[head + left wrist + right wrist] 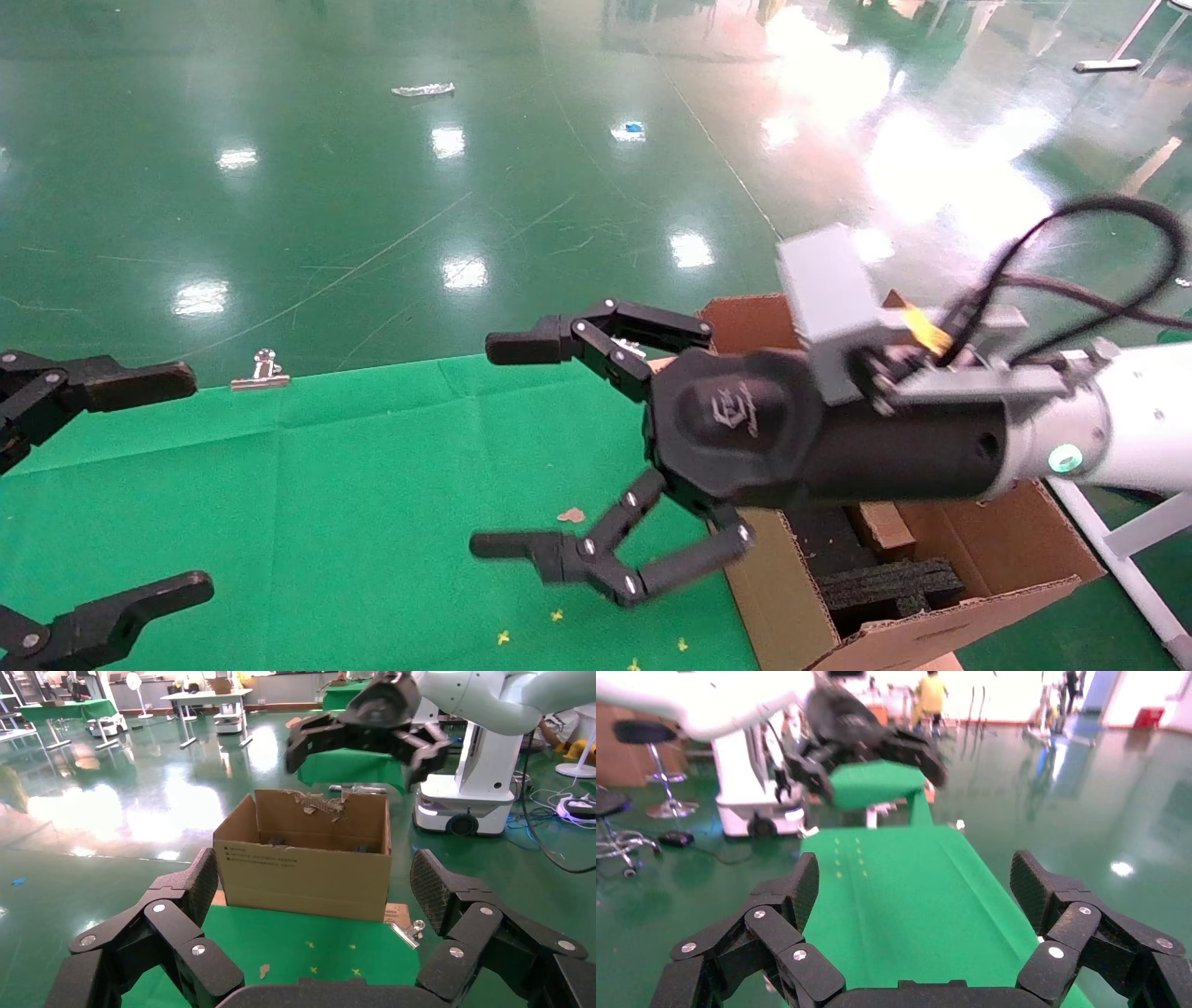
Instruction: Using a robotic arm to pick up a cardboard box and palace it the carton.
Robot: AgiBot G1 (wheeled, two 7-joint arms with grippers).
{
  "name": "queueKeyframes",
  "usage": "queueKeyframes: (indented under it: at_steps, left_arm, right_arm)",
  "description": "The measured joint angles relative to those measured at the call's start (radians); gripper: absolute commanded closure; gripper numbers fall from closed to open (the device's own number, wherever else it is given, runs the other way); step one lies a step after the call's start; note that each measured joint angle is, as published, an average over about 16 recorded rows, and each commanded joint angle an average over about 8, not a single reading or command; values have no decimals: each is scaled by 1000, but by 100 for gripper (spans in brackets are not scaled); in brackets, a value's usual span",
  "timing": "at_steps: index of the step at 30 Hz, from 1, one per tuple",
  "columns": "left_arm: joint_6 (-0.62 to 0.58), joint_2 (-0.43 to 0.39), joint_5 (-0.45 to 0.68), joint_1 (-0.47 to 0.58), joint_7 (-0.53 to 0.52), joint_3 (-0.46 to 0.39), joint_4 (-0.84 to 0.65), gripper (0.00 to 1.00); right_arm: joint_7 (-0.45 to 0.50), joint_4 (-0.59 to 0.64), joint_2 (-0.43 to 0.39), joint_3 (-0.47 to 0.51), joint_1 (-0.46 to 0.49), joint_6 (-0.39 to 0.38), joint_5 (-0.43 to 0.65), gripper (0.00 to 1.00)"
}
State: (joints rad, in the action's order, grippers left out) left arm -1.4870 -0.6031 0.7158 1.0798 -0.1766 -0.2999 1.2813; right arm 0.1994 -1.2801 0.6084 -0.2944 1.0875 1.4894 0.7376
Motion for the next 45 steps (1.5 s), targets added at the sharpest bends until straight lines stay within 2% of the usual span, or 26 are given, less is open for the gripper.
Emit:
queueKeyframes:
  at_steps: [9, 45]
  left_arm:
    - [0, 0, 0, 0, 0, 0, 0, 0]
    - [0, 0, 0, 0, 0, 0, 0, 0]
  right_arm:
    - [-24, -11, 8, 48, -46, 18, -24, 0]
    - [-11, -4, 3, 14, -13, 6, -7, 0]
